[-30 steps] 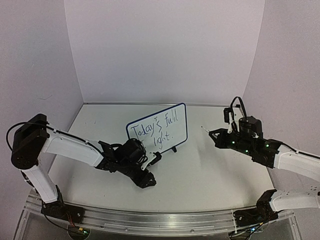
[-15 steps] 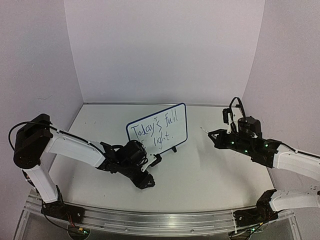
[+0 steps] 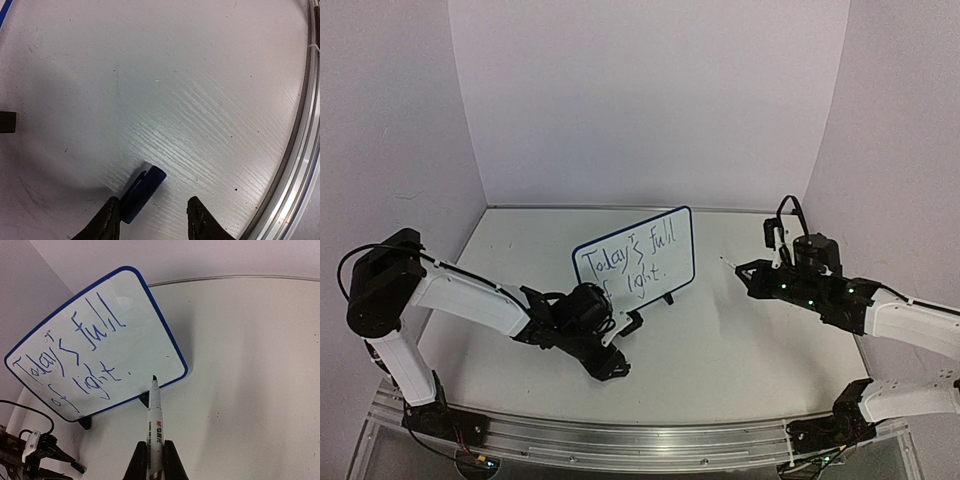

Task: Write a sentence on the whiteboard
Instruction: Pick up the pen cap from the center of the board.

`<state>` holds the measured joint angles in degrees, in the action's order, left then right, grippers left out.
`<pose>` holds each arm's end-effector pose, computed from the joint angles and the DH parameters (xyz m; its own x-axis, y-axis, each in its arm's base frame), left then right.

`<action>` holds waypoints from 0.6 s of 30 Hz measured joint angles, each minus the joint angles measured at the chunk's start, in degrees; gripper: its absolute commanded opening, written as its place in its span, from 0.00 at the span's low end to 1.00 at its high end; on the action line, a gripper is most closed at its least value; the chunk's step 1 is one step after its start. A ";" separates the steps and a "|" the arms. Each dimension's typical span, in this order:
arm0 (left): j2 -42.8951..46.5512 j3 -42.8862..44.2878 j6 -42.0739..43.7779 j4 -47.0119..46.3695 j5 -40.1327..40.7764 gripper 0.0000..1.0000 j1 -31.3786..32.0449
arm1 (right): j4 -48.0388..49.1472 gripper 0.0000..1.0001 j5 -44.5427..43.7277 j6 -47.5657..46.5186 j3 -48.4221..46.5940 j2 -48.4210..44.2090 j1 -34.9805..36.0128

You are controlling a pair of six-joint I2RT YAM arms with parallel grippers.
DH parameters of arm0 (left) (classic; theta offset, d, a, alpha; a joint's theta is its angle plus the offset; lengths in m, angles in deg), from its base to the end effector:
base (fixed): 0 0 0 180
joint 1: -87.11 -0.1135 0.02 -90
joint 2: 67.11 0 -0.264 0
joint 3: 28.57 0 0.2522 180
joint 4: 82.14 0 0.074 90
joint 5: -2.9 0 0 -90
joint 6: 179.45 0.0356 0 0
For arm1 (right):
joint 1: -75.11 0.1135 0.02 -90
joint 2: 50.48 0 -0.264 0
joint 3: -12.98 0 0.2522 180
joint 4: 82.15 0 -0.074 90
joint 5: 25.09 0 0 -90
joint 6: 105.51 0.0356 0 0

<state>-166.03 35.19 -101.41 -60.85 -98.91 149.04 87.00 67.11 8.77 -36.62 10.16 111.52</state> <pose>0.1476 -0.2922 0.1384 -0.5737 0.6446 -0.5053 0.8157 0.5053 -0.2814 0.1922 0.1434 0.2544 -0.5292 0.1203 -0.8399 -0.4434 0.8048 0.3946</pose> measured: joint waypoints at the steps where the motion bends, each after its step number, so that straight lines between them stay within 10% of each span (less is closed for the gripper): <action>1: 0.00 0.00 0.00 0.02 0.31 0.45 0.00 | -0.02 0.00 0.00 0.00 0.00 0.00 0.00; 18: 0.00 0.24 3.13 1.25 5.40 0.42 1.42 | 0.00 0.00 -0.02 -0.02 0.00 0.02 0.00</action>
<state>-166.03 35.43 -98.29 -59.60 -93.51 150.46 87.00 67.09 8.74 -36.62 10.18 111.52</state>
